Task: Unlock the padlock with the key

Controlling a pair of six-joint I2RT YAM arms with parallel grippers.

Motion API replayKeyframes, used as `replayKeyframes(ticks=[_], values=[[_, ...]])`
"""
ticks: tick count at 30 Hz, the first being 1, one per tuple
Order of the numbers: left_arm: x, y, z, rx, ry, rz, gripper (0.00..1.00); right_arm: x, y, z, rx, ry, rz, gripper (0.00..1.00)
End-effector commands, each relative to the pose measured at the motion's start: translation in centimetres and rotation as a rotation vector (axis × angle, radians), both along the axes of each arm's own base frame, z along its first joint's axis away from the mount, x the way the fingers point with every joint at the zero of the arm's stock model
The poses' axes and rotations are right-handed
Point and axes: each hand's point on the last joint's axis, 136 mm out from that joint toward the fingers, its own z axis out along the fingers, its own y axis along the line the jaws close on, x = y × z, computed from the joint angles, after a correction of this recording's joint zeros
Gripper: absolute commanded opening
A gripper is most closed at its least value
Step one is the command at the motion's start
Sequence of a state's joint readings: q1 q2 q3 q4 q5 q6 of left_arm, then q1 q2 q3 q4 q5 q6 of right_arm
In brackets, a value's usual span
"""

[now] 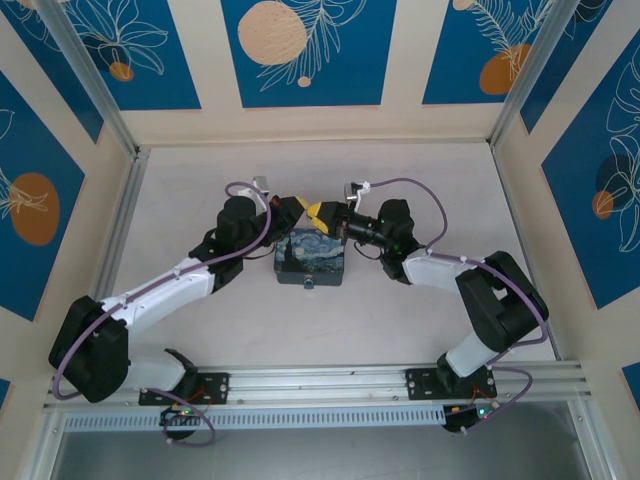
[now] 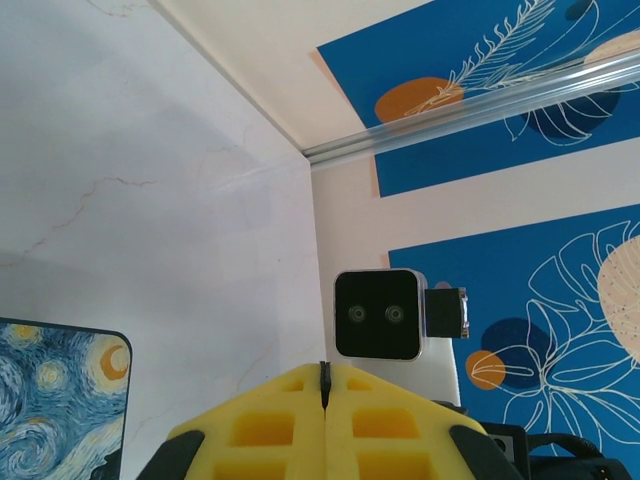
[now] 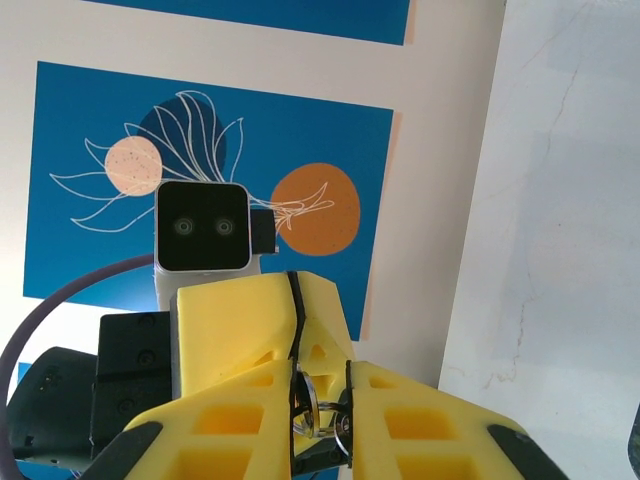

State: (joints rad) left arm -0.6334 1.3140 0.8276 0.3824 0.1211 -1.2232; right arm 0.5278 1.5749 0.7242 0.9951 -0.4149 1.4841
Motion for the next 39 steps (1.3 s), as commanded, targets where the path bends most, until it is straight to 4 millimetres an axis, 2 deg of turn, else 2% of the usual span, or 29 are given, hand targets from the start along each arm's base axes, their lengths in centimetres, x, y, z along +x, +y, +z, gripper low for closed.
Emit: replayKeyframes(ticks=[1, 9, 20, 21, 23, 24, 33, 39], values=[[-0.8, 0.1, 1.5, -0.025, -0.046, -0.003, 0.00, 0.9, 0.0, 1.0, 0.017, -0.031, -0.024, 0.13], [-0.9, 0.4, 1.4, -0.021, -0.046, 0.011, 0.00, 1.2, -0.5, 0.9, 0.019, -0.026, -0.036, 0.02], [-0.8, 0.5, 1.5, -0.023, -0.049, 0.016, 0.00, 1.3, -0.5, 0.9, 0.020, -0.025, -0.035, 0.00], [-0.8, 0.5, 1.5, -0.024, -0.050, 0.017, 0.00, 1.2, -0.5, 1.0, 0.020, -0.029, -0.030, 0.01], [-0.7, 0.6, 1.5, -0.025, -0.049, 0.021, 0.00, 1.1, -0.3, 1.0, 0.019, -0.029, -0.018, 0.12], [-0.7, 0.5, 1.5, -0.026, -0.048, 0.020, 0.00, 1.1, -0.2, 1.0, 0.019, -0.029, -0.015, 0.14], [-0.7, 0.6, 1.6, -0.026, -0.050, 0.025, 0.00, 0.7, 0.2, 0.5, 0.014, -0.022, 0.002, 0.14], [-0.6, 0.6, 1.5, -0.024, -0.049, 0.026, 0.00, 0.4, 0.4, 0.9, 0.018, -0.037, 0.016, 0.17]])
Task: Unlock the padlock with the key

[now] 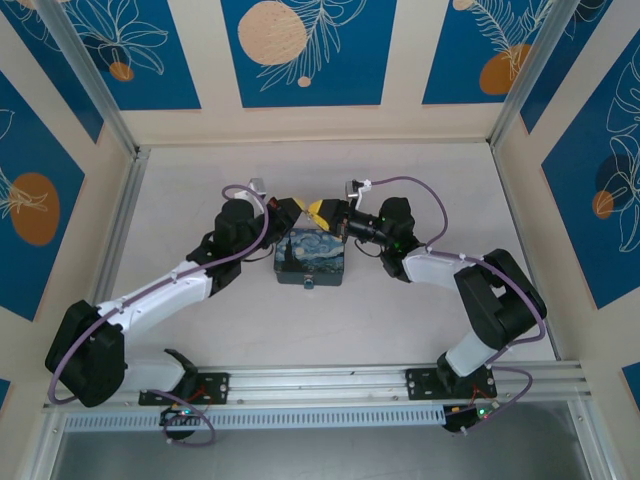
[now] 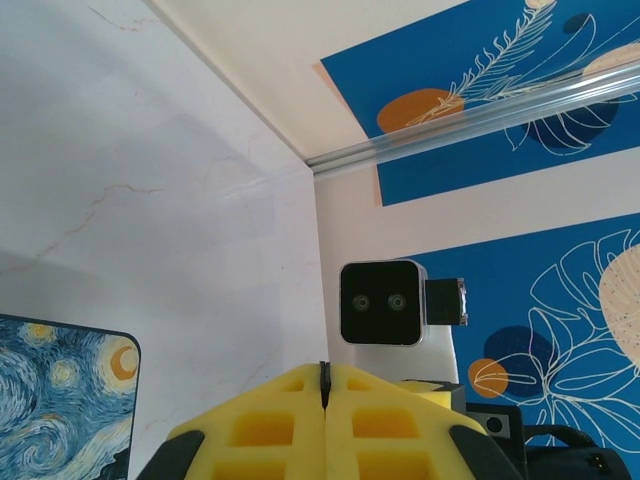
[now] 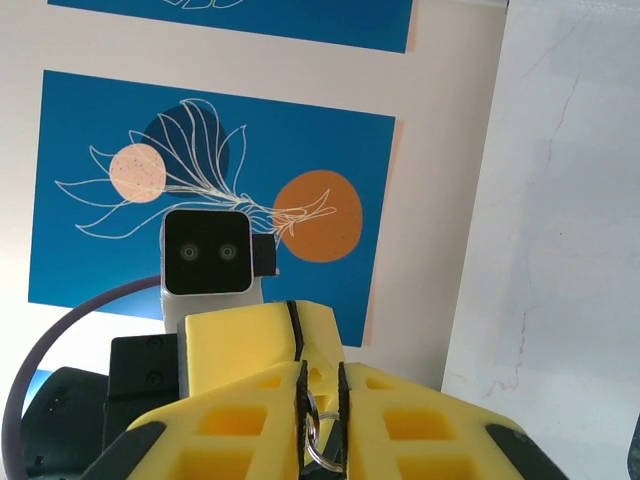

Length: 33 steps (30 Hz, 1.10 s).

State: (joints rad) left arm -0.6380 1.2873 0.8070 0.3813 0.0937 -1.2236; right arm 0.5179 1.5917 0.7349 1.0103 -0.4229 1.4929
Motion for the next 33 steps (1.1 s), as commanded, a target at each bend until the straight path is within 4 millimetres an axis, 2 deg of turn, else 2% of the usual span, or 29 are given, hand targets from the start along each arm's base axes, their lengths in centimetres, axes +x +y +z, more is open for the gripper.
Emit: replayKeyframes(ticks=[1, 21, 25, 29, 33], values=[[-0.28, 0.01, 1.37, -0.025, -0.041, 0.004, 0.00, -0.12, 0.62, 0.93, 0.013, -0.041, 0.021, 0.17], [-0.29, -0.01, 1.19, -0.021, -0.040, 0.005, 0.00, -0.80, 1.02, 1.32, 0.017, -0.061, 0.052, 0.16], [-0.35, 0.02, 1.13, -0.022, -0.038, 0.005, 0.00, -0.71, 1.04, 1.26, 0.017, -0.059, 0.049, 0.11], [-0.33, 0.14, 1.07, -0.019, -0.038, 0.010, 0.00, -0.70, 1.07, 1.23, 0.017, -0.057, 0.051, 0.00], [-0.38, 0.22, 1.05, -0.018, -0.038, 0.013, 0.00, -0.76, 1.06, 1.15, 0.017, -0.056, 0.053, 0.00]])
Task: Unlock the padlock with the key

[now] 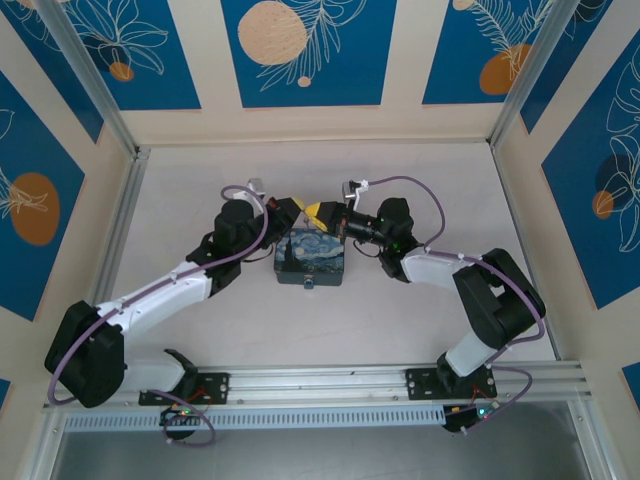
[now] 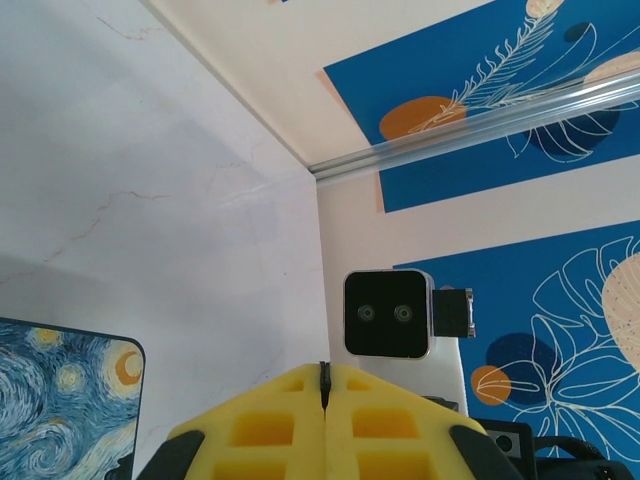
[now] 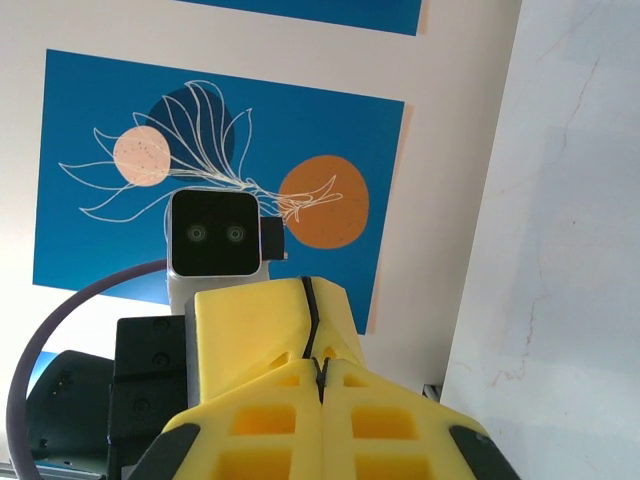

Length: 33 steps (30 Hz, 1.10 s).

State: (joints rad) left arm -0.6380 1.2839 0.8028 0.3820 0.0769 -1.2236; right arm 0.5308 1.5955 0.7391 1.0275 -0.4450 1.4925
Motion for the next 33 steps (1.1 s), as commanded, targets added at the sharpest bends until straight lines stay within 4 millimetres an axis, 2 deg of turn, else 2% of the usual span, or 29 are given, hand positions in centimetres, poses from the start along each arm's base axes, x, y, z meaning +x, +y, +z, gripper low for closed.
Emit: replayKeyframes(ticks=[1, 5, 6, 9, 11, 13, 15, 19, 24, 27, 33], values=[[-0.5, -0.1, 1.1, -0.019, -0.035, -0.004, 0.00, -0.1, 0.4, 0.7, 0.009, -0.039, 0.016, 0.00], [-0.7, 0.1, 0.9, -0.009, -0.023, -0.003, 0.00, -0.2, 0.2, 0.2, 0.002, -0.022, 0.006, 0.00], [-0.8, 0.2, 0.9, -0.006, -0.021, -0.002, 0.04, -0.3, 0.1, 0.0, -0.004, -0.014, 0.003, 0.00], [-1.4, 0.9, 1.3, 0.012, -0.023, 0.007, 0.30, -0.7, -0.4, -1.1, -0.033, 0.012, -0.006, 0.00], [-2.1, 1.8, 1.4, 0.041, -0.020, 0.019, 0.56, -1.0, -0.8, -1.8, -0.059, 0.025, -0.012, 0.00], [-2.9, 2.9, 1.4, 0.077, -0.011, 0.033, 0.75, -1.4, -1.1, -2.5, -0.087, 0.035, -0.013, 0.00], [-3.9, 3.9, 1.1, 0.131, 0.017, 0.033, 0.84, -1.8, -1.5, -2.9, -0.107, 0.039, -0.017, 0.00], [-5.8, 4.8, 0.2, 0.233, 0.055, -0.012, 0.93, -2.6, -2.2, -3.5, -0.155, 0.046, -0.024, 0.00], [-7.7, 6.2, -2.6, 0.436, 0.166, -0.073, 1.00, -3.4, -3.2, -4.0, -0.209, 0.071, -0.059, 0.00], [-8.8, 7.7, -4.7, 0.566, 0.257, -0.078, 1.00, -3.7, -3.7, -4.2, -0.240, 0.080, -0.076, 0.00], [-11.3, 8.5, -8.9, 0.690, 0.334, -0.177, 1.00, -4.3, -5.5, -4.2, -0.334, 0.121, -0.125, 0.00]])
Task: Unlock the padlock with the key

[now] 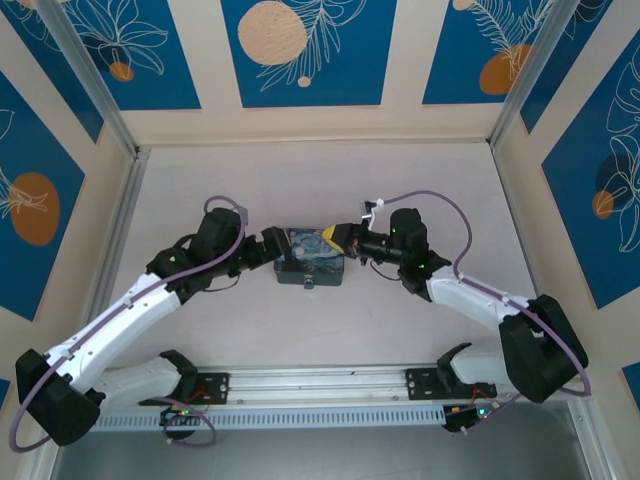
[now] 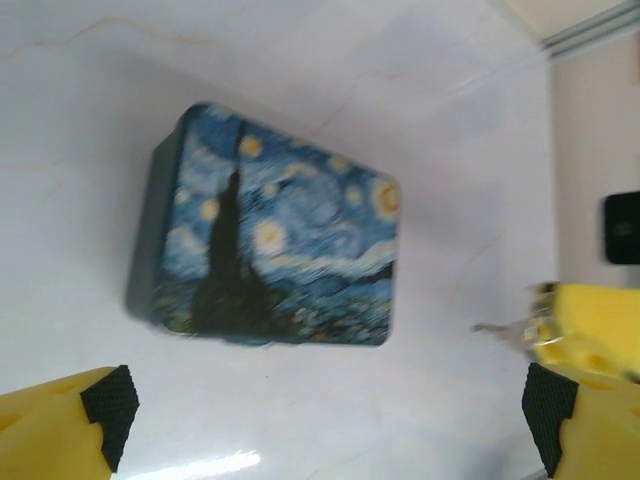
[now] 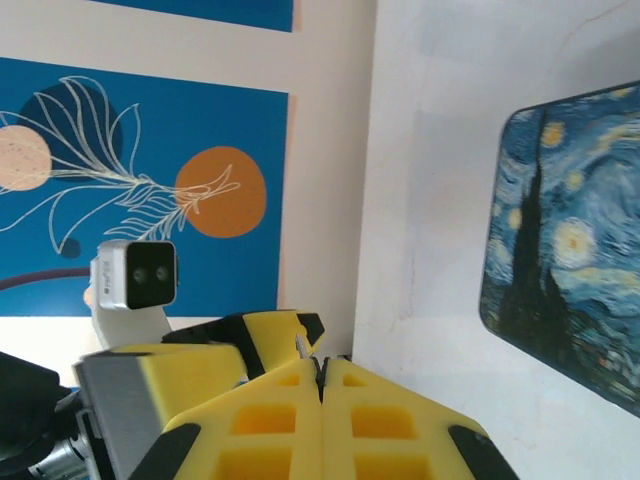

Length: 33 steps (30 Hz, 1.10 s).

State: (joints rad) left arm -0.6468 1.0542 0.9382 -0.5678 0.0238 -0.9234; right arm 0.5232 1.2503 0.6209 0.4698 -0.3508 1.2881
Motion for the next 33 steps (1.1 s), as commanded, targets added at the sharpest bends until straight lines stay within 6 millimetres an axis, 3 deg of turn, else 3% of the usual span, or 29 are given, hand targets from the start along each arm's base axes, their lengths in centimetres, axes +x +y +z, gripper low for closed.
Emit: replayKeyframes(ticks=[1, 9, 17, 25, 33], values=[[-2.7, 0.9, -3.7, 0.109, 0.072, -0.092, 1.00, -0.4, -1.5, -0.8, -0.101, 0.032, -0.038, 0.00], [-4.6, -0.9, -7.1, 0.047, 0.002, -0.209, 1.00, -2.2, -3.5, 0.6, -0.159, 0.069, -0.064, 0.00], [-5.7, -3.4, -8.7, 0.125, -0.043, -0.340, 1.00, -3.0, -4.2, 0.5, -0.163, 0.089, -0.077, 0.00], [-6.0, -7.4, -8.5, 0.103, -0.059, -0.402, 1.00, -2.5, -5.0, 1.5, -0.154, 0.068, -0.113, 0.00], [-4.7, -12.5, -7.5, -0.012, -0.066, -0.401, 1.00, -0.4, -8.8, 1.9, -0.148, 0.067, -0.227, 0.00]])
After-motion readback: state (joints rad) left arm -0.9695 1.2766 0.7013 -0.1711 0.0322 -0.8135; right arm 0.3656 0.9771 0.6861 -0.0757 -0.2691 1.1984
